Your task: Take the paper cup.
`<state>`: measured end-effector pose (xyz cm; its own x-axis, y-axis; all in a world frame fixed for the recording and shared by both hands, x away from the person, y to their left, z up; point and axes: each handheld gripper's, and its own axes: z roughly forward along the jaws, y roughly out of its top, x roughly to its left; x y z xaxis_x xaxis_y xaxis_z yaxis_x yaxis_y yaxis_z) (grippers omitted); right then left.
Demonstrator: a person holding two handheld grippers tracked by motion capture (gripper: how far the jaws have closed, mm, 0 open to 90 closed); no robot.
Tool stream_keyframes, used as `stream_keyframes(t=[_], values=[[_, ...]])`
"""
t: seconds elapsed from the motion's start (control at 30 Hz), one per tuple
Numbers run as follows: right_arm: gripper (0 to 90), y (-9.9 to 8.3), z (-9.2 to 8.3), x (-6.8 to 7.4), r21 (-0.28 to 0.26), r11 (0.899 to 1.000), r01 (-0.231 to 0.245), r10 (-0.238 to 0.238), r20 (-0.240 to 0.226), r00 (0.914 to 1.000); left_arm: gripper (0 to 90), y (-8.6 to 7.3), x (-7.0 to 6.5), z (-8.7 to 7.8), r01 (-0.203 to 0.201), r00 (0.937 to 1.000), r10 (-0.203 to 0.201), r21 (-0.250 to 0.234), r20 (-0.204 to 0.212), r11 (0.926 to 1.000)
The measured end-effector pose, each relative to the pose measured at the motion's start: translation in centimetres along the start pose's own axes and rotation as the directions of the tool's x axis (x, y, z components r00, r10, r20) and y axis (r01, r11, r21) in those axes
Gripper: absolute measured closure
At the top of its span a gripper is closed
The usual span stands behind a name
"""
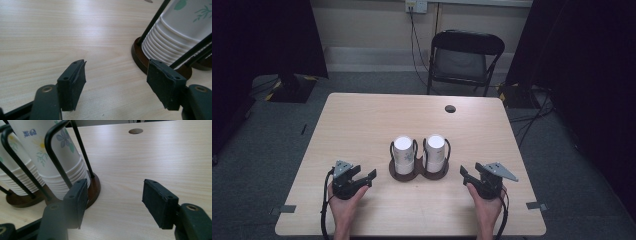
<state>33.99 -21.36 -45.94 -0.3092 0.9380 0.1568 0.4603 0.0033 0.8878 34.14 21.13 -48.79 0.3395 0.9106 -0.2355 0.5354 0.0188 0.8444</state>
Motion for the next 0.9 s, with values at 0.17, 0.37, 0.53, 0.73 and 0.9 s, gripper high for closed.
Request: stream_keyframes(t=[0.17,0.37,0.53,0.73,0.9], values=[[37.6,0.4,-0.4,0.1,-0.014,1.000,-0.010,0.009,-0.027,0.9996,29.7,0.4,-0.1,-0.7,-0.003,0.9998,0.003,-0.018,0.022,0.9998],[37.9,1.5,-1.0,0.6,-0.046,0.999,0.002,-0.006,-0.079,0.9969,30.0,0.5,-0.7,-1.2,-0.009,0.9989,0.010,-0.033,0.046,0.9994],[40.0,2.2,-1.0,1.0,-0.055,0.998,0.018,-0.024,-0.109,0.9937,32.4,0.3,-1.5,-1.5,-0.033,0.9978,0.037,-0.069,0.054,0.9970],[41.7,3.2,-1.1,1.7,-0.071,0.997,0.030,-0.040,-0.140,0.9894,33.3,0.2,-2.4,-1.7,-0.057,0.9929,0.064,-0.077,0.100,0.9954],[41.8,4.3,-1.1,2.8,-0.093,0.994,0.063,-0.079,-0.175,0.9813,33.2,0.1,-2.8,-1.7,-0.080,0.9925,0.088,-0.093,0.084,0.9924]])
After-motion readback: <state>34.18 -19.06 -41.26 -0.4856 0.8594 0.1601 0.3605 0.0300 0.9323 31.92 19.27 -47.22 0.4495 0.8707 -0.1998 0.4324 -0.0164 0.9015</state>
